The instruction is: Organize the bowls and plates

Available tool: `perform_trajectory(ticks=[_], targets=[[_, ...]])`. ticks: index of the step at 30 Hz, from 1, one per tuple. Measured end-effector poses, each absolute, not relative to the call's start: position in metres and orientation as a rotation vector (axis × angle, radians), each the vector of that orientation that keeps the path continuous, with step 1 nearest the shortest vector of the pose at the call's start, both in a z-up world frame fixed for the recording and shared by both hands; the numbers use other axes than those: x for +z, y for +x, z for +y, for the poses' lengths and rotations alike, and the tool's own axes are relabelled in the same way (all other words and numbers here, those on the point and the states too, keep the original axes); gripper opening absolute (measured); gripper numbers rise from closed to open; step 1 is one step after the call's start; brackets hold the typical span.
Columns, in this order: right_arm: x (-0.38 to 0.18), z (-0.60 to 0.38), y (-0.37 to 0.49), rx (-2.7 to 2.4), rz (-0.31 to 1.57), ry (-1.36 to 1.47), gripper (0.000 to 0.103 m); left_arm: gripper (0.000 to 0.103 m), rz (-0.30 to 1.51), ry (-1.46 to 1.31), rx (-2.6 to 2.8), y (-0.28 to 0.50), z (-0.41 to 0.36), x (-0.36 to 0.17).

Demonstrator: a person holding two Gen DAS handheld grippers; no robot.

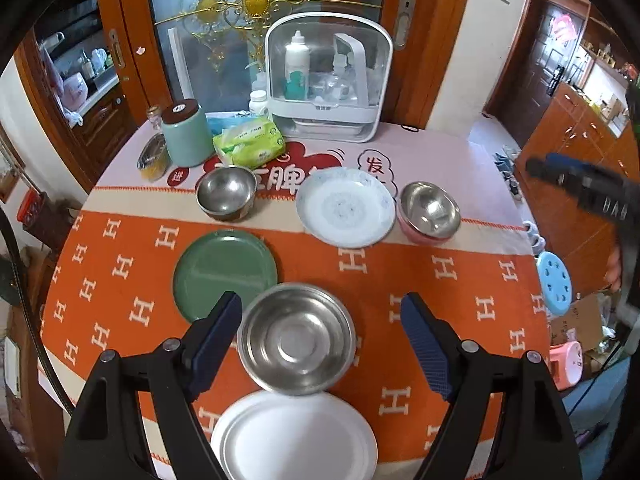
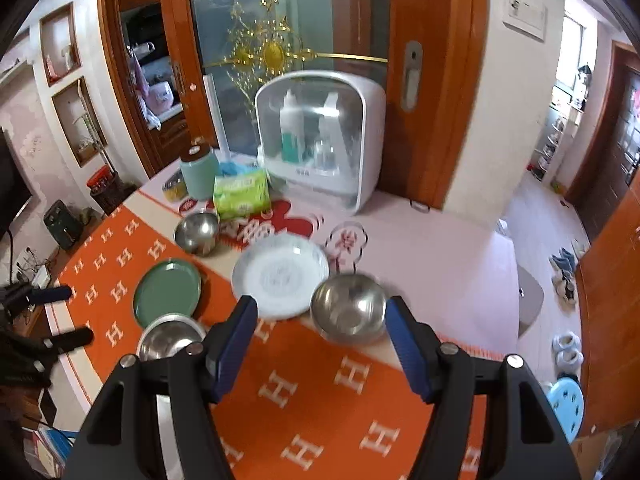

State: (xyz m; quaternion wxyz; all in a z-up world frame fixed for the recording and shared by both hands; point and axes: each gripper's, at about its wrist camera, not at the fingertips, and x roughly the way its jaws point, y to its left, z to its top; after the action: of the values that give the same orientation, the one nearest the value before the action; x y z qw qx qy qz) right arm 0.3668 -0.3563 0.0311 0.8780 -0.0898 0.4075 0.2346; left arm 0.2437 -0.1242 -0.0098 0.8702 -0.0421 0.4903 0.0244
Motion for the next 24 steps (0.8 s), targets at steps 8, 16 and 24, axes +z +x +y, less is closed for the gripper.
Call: perform_trajectory(ticks=[8,16,24], targets=[[0.036,-0.339,0.437,0.546,0.787,-0.238,0.067,0.08,1.034,-0.075,0.109,0.299,-0.124,-0.02],[-0.008,-0.319,0.473,0.638,0.787,-0.269,0.067,0.08,1.061,-0.11,0.14,0.344,-0.116,-0.044],[-0.079,-0.307,0.515,0.677,0.902,-0.225,0.067,0.08,1.132,-0.202,0.159,0.386,-0.105,-0.094]])
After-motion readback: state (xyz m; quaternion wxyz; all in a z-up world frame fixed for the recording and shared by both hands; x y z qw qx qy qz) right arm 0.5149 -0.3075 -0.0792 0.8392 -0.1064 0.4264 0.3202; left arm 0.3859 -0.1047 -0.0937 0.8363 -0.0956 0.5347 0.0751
